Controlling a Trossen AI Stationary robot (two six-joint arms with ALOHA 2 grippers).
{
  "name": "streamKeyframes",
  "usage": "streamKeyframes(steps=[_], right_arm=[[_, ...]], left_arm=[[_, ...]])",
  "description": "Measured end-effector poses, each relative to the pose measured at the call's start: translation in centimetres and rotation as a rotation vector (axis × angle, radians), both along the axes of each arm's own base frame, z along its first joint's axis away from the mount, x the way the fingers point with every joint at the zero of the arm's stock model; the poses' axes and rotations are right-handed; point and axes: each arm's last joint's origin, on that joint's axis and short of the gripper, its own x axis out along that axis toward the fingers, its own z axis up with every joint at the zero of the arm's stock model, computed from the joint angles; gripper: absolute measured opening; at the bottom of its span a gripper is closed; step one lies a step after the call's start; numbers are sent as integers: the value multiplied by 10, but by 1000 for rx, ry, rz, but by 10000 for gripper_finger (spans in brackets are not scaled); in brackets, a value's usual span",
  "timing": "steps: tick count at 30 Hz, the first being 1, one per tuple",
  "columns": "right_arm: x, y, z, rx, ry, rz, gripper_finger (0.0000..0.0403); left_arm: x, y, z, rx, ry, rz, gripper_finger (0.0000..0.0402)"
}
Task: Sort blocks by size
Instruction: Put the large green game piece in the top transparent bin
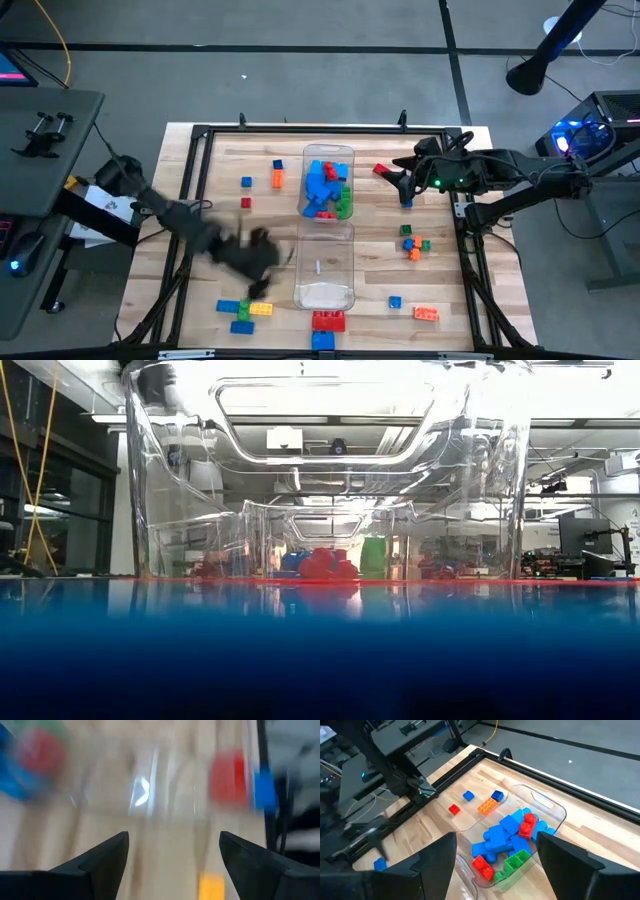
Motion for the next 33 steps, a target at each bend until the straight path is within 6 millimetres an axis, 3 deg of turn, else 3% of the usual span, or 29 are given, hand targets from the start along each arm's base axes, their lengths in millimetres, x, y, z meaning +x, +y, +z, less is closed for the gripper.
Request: streamKeyframes(steps=[2,4,8,12,22,33], right_arm=[[0,0,-1,-1,7,0,271],[0,0,-1,-2,14,0,271],[-1,0,-2,-4,28,0,271],[-1,0,-3,-5,39,-1,271],[-3,0,-6,-8,73,-2,271],[-1,0,-12,-19,133,-7,271]], left_arm=[[-21,-26,-14,-5,65,22,294],[-34,-42,-29,-128,133,231,294],[-42,-55,-56,-366,304,693,293],[-40,-59,-70,-480,447,968,293],[-36,-69,-93,-483,560,1092,285],[-33,-67,-96,-483,552,1133,157]])
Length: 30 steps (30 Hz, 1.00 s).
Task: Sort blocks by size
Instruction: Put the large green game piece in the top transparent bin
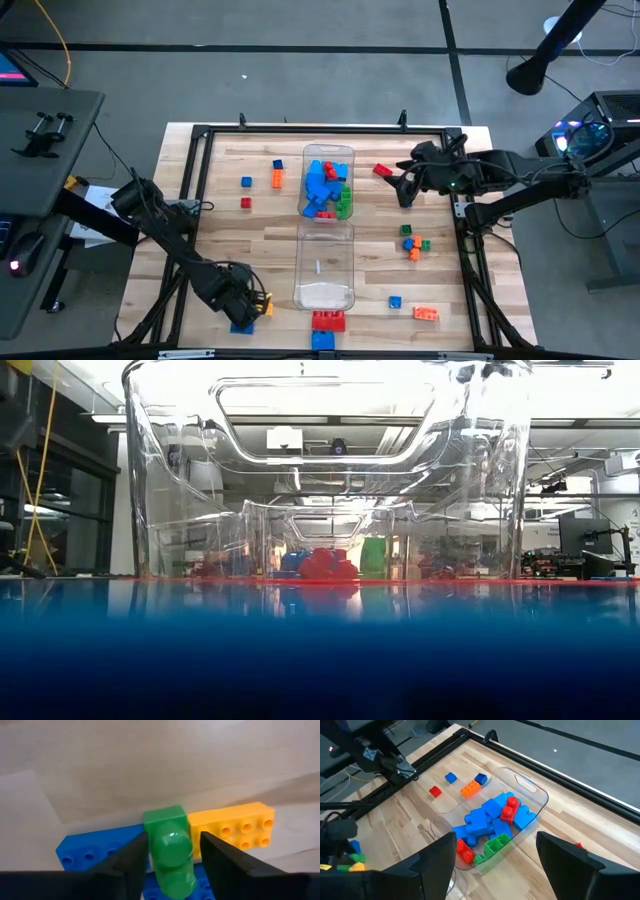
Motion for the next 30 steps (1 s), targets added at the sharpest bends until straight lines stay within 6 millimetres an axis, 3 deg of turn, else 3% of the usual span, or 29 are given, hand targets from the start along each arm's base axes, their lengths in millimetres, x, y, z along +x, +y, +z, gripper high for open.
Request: streamKeyframes(steps=[6,20,26,30], right_arm=[[4,0,-4,-5,31,1,271],[4,0,-4,-7,32,0,271],[4,0,-4,-9,31,-2,271],[4,0,-4,-6,28,-4,271]], left_arm=[[2,-1,0,-14,-17,1,123],[1,0,0,-2,-13,-60,118],[3,7,3,42,-17,-100,61],[3,26,9,156,-9,-104,13]])
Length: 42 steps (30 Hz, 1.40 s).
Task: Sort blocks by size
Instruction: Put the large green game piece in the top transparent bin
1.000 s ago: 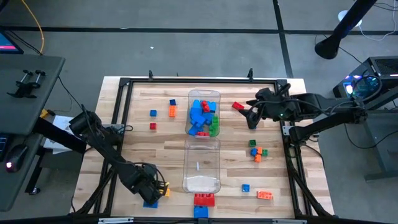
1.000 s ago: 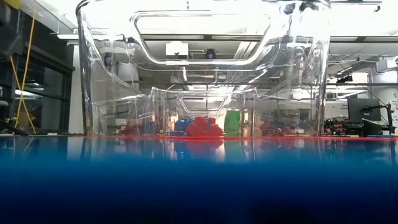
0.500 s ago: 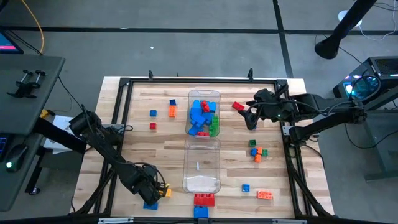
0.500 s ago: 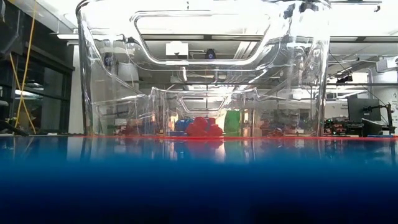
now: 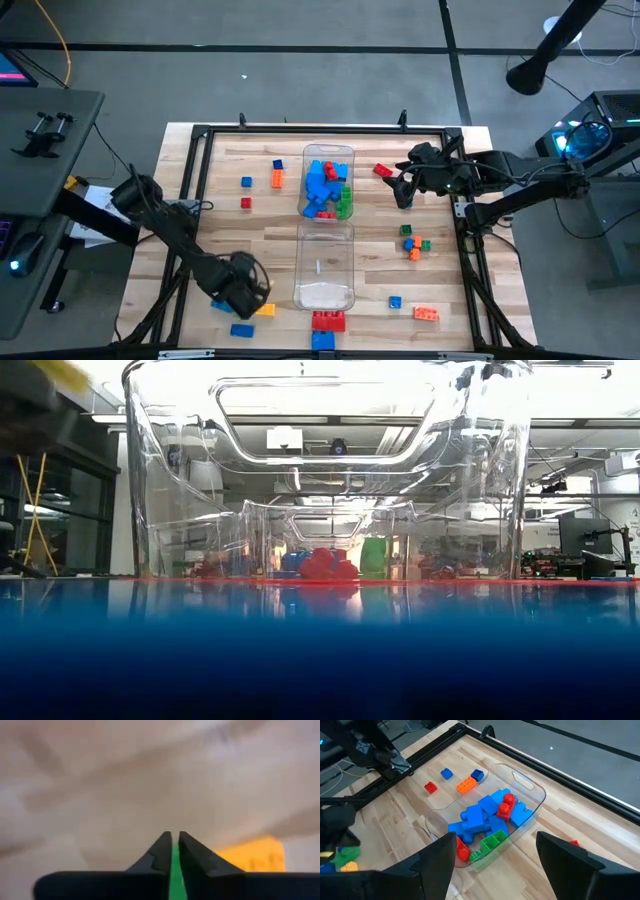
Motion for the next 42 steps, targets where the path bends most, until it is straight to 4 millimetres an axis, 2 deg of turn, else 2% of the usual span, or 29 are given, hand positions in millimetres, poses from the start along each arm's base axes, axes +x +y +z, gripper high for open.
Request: streamKeyframes(steps=[2,5,8,11,15,22,28,31,35,42], right_arm=[[0,0,0,6,-4,-5,271],[0,0,0,11,-6,-8,271],[0,0,0,11,-6,-8,271],[0,0,0,11,-7,-8,271],[0,0,0,13,-7,-6,271],[0,0,0,14,-7,-5,271],[0,0,0,11,-5,-4,271],[0,0,0,11,-5,-4,271],[0,0,0,13,-6,-5,271],[0,0,0,13,-6,-6,271]], left_arm=[[2,11,9,37,-20,-6,3],[3,28,17,96,4,-41,10],[4,39,30,80,-17,-79,15],[-3,37,39,36,-41,-87,23],[-16,19,43,-6,-70,-35,50],[-28,-17,25,-75,-89,70,138],[-20,-30,11,-105,-109,65,214],[-19,-32,-3,-108,-18,85,242],[-17,-31,-12,-91,46,131,262],[-13,-32,-21,-75,48,200,266]])
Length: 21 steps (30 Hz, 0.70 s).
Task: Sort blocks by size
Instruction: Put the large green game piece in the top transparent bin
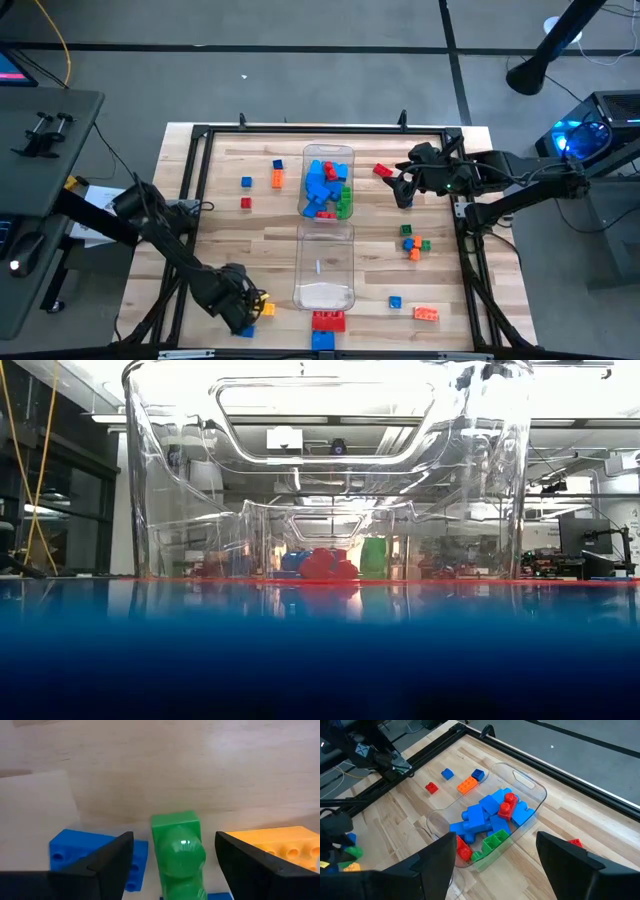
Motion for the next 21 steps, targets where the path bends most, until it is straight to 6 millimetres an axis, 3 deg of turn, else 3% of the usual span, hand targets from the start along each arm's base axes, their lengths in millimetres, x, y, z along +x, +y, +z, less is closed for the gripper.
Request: streamKeyframes(steps=[9,12,17,21], right_arm=[[0,0,0,3,-3,-7,271],[0,0,0,3,-3,-7,271],[0,0,0,3,-3,-7,271],[0,0,0,3,-3,-7,271]], left_arm=[[7,4,-8,15,5,-14,254],[10,7,-8,19,3,-53,208],[15,12,-6,46,-28,-103,75],[17,24,1,120,-46,-140,75]])
